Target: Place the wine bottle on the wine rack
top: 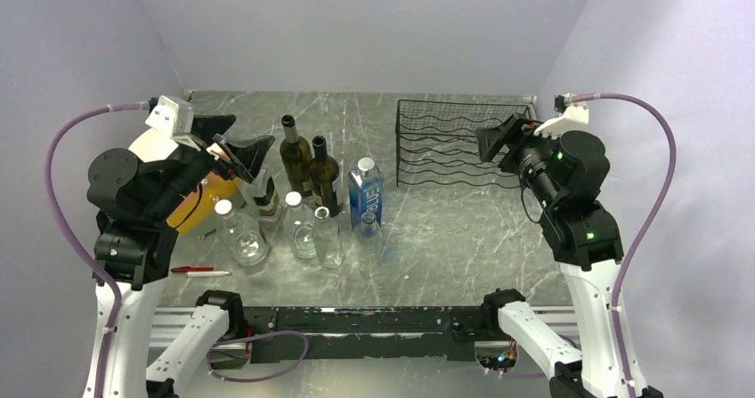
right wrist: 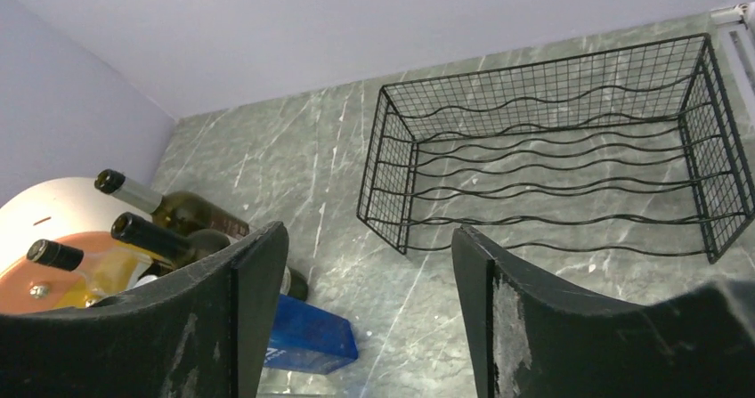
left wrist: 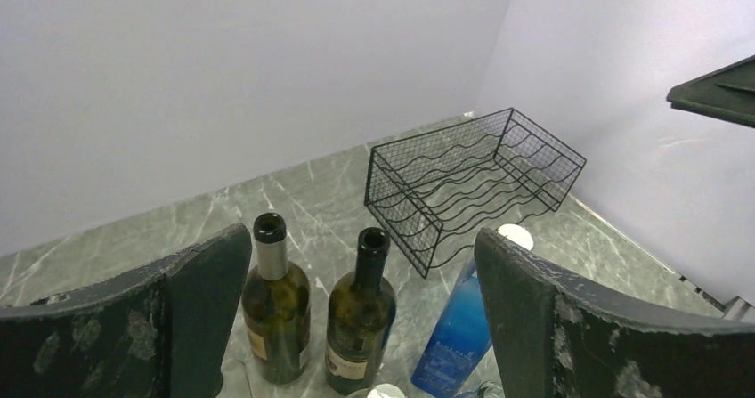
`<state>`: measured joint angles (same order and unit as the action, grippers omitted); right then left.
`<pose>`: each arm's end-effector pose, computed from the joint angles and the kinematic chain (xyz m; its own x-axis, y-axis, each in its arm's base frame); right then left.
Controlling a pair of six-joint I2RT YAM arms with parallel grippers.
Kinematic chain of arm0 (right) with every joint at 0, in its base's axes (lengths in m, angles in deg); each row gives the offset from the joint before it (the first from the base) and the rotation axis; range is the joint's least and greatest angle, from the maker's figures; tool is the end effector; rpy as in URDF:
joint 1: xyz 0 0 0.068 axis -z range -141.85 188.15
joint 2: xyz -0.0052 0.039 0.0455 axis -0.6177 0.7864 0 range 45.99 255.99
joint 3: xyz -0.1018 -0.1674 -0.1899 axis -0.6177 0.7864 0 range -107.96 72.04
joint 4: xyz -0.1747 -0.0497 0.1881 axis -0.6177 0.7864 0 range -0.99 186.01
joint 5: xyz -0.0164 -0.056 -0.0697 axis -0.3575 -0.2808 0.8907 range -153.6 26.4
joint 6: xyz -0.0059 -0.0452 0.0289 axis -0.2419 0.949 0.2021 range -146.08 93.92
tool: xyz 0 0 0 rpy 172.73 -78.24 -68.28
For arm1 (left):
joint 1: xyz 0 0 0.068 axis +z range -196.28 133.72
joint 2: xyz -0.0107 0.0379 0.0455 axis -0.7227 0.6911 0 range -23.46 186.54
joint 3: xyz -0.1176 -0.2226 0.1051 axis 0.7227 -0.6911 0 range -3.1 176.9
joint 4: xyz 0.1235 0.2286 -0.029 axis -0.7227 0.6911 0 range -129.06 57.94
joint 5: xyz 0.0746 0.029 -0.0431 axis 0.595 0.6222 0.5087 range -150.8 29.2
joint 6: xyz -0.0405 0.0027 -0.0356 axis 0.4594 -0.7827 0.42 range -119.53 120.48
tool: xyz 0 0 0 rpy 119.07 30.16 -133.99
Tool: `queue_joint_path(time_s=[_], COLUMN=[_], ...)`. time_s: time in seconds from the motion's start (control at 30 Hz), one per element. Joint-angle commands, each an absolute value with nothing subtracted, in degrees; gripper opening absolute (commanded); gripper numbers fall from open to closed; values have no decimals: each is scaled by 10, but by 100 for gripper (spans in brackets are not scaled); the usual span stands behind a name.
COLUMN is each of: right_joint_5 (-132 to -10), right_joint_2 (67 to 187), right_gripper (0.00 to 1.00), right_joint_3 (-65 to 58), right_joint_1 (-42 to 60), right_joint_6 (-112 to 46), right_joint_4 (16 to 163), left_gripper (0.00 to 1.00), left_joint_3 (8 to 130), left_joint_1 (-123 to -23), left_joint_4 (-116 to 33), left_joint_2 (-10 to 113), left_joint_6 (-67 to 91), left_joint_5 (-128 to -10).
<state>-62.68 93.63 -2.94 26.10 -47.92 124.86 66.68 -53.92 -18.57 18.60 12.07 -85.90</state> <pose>0.1376 0.0289 0.4582 -0.2061 0.3364 -0.9189 -0.1255 0.9222 0.3658 0.1154 -0.0308 0.4708 0.0142 -0.1855 -0.9825 0.5517 0.8210 -0.1470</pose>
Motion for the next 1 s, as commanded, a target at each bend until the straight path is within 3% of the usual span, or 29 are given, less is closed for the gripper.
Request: queue_joint_path(time_s=[0.0, 0.5, 0.7, 0.97], right_joint_5=[-662, -990, -908, -710], right_joint_2=[922, 1013, 1050, 1126], right_gripper=[74, 69, 70, 82], right_joint_3=[-39, -40, -30, -58], right_joint_1=[267, 258, 139, -17], right_joint_6=[-484, -388, -344, -329], right_joint_4=[1256, 1133, 1111, 1125], left_gripper=[100, 100, 100, 99], left_joint_3=[653, 614, 619, 624], left_joint_1=[-531, -528, -528, -528], left_joint_4=[-245, -324, -312, -277], left_joint_2=[179, 181, 198, 200], left_joint_6=[135, 132, 129, 128], left_joint_5=[-916, -951, -935, -915])
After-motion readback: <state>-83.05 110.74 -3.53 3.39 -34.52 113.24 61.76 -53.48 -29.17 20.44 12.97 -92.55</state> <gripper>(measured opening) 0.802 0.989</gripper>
